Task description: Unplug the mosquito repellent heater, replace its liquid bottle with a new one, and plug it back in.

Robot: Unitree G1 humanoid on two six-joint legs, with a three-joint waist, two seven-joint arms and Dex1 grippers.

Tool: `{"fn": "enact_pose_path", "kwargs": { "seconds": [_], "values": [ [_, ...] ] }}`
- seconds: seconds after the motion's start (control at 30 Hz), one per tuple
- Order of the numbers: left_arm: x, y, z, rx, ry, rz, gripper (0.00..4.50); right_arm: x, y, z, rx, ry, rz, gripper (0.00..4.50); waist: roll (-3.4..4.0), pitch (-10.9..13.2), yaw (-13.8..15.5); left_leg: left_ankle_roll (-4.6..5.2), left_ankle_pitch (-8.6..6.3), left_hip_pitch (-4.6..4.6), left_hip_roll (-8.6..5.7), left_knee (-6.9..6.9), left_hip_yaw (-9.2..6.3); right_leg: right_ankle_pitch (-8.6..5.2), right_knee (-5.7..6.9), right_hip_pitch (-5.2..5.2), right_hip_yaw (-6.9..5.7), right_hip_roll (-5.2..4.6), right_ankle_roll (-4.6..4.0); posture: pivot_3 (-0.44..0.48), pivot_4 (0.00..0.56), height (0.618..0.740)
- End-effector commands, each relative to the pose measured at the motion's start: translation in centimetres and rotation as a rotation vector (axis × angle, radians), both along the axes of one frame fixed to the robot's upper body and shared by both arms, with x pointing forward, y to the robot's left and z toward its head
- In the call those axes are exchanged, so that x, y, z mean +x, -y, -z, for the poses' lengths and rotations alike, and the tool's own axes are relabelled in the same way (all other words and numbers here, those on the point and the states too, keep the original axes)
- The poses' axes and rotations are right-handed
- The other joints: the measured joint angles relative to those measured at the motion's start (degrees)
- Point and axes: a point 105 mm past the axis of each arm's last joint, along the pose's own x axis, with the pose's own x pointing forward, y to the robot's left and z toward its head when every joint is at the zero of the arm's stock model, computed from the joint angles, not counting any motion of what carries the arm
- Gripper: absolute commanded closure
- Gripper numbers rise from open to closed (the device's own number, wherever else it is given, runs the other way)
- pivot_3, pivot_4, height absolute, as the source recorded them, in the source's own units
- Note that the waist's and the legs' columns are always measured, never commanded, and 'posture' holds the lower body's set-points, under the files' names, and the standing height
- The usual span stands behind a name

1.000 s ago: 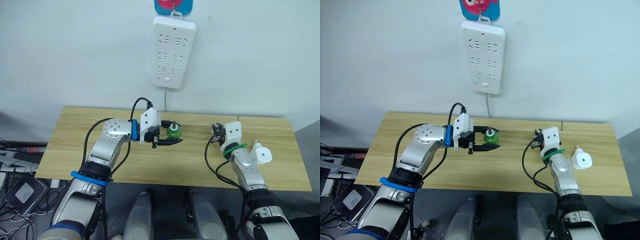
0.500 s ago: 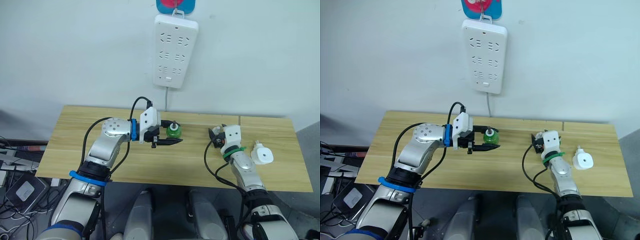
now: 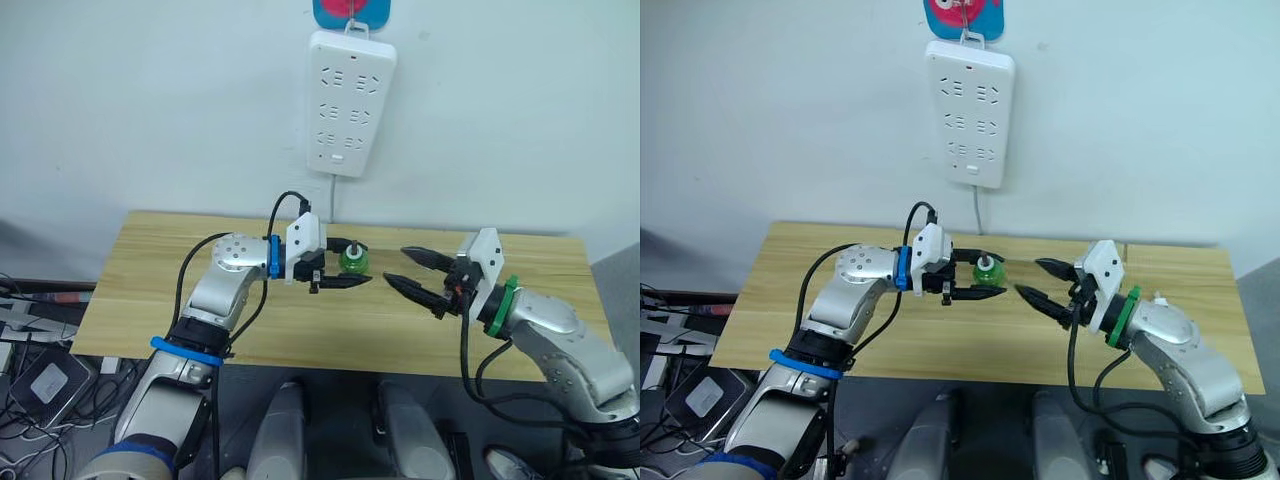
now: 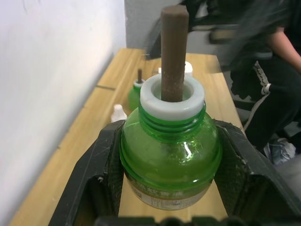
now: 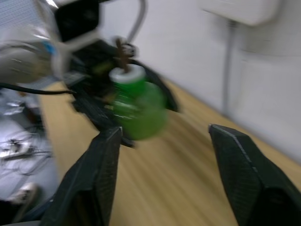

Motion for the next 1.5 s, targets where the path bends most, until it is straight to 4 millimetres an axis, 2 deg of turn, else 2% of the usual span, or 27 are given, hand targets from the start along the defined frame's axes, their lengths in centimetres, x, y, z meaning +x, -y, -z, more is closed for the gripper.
{"fn": "enact_pose_path", "kwargs": {
  "seconds": [0.03,0.47,0.57,0.67,0.77,0.9,0.97,1.0,1.13,1.33,1.5],
  "values": [
    [-0.4,0.6,-0.9,-0.014,0.038,0.051,2.23,-0.4,-1.1,-1.5,0.029,0.015,-0.032,1.31,-0.02,0.0,0.0,0.00,0.00,0.00,-0.01,0.00,0.00,0.00,0.00,0.00,-0.01,0.00,0.00,0.006,0.270,0.740],
    [-1.0,1.4,-1.2,-0.016,0.029,0.098,2.23,1.0,-3.5,-1.3,-0.007,0.082,-0.038,1.31,-0.02,-0.1,0.1,-0.19,0.11,-0.08,-0.07,0.00,0.05,0.00,-0.15,0.00,-0.06,-0.05,0.00,0.015,0.266,0.740],
    [-1.0,1.6,-1.3,-0.021,0.029,0.099,2.23,1.2,-3.7,-1.2,-0.023,0.100,-0.034,1.91,-0.02,-0.1,0.1,-0.19,0.11,-0.09,-0.07,0.00,0.06,0.00,-0.15,-0.01,-0.04,-0.05,0.00,0.016,0.266,0.740],
    [-0.9,1.6,-1.4,-0.023,0.028,0.098,2.23,1.5,-3.6,-1.0,-0.042,0.118,-0.027,2.93,-0.02,-0.1,0.1,-0.19,0.11,-0.08,-0.07,0.00,0.07,0.00,-0.15,-0.01,-0.04,-0.05,0.00,0.016,0.267,0.740],
    [-0.8,1.6,-1.4,-0.023,0.026,0.094,2.23,1.6,-3.4,-0.8,-0.060,0.134,-0.023,3.62,-0.02,-0.1,0.1,-0.20,0.11,-0.09,-0.07,0.00,0.09,0.00,-0.13,-0.01,-0.06,-0.04,0.00,0.016,0.268,0.740],
    [-0.6,1.6,-1.7,-0.049,-0.003,0.078,2.23,1.7,-2.9,-1.0,-0.043,0.143,0.001,3.63,-0.02,-0.1,0.1,-0.20,0.12,-0.08,-0.07,0.01,0.09,0.00,-0.13,-0.01,-0.05,-0.05,0.00,0.013,0.269,0.740],
    [-0.5,1.6,-2.2,-0.089,-0.023,0.069,1.52,2.0,-2.4,-1.5,0.012,0.123,0.038,3.63,-0.02,-0.1,0.1,-0.20,0.12,-0.08,-0.07,0.02,0.08,0.00,-0.10,-0.01,-0.06,-0.05,0.00,0.013,0.269,0.740],
    [-0.5,1.5,-2.5,-0.103,-0.030,0.065,1.35,2.2,-2.0,-1.8,0.049,0.108,0.064,3.63,-0.03,-0.1,0.1,-0.20,0.12,-0.08,-0.07,0.02,0.07,0.00,-0.09,-0.01,-0.06,-0.05,0.00,0.013,0.269,0.740],
    [0.0,1.2,-3.2,-0.157,-0.036,0.002,0.11,2.9,-0.2,-2.7,0.192,0.030,0.167,3.63,-0.02,-0.1,0.0,-0.21,0.12,-0.07,-0.06,0.03,0.03,0.01,-0.05,-0.01,-0.03,-0.07,0.00,0.001,0.270,0.740],
    [0.5,1.1,-4.8,-0.300,-0.008,-0.136,0.00,3.7,2.3,-3.4,0.442,-0.150,0.300,3.63,-0.02,-0.1,0.0,-0.21,0.12,-0.06,-0.05,0.03,0.01,0.01,0.05,-0.03,-0.04,-0.11,-0.01,-0.010,0.274,0.740],
    [-0.9,2.7,-6.1,-0.412,0.045,-0.162,0.00,4.6,3.4,-4.5,0.757,-0.342,0.365,3.63,-0.01,-0.1,-0.2,-0.20,0.12,-0.05,-0.06,0.03,0.06,0.01,0.09,-0.04,-0.03,-0.34,-0.01,-0.004,0.276,0.740]
  ]
}}
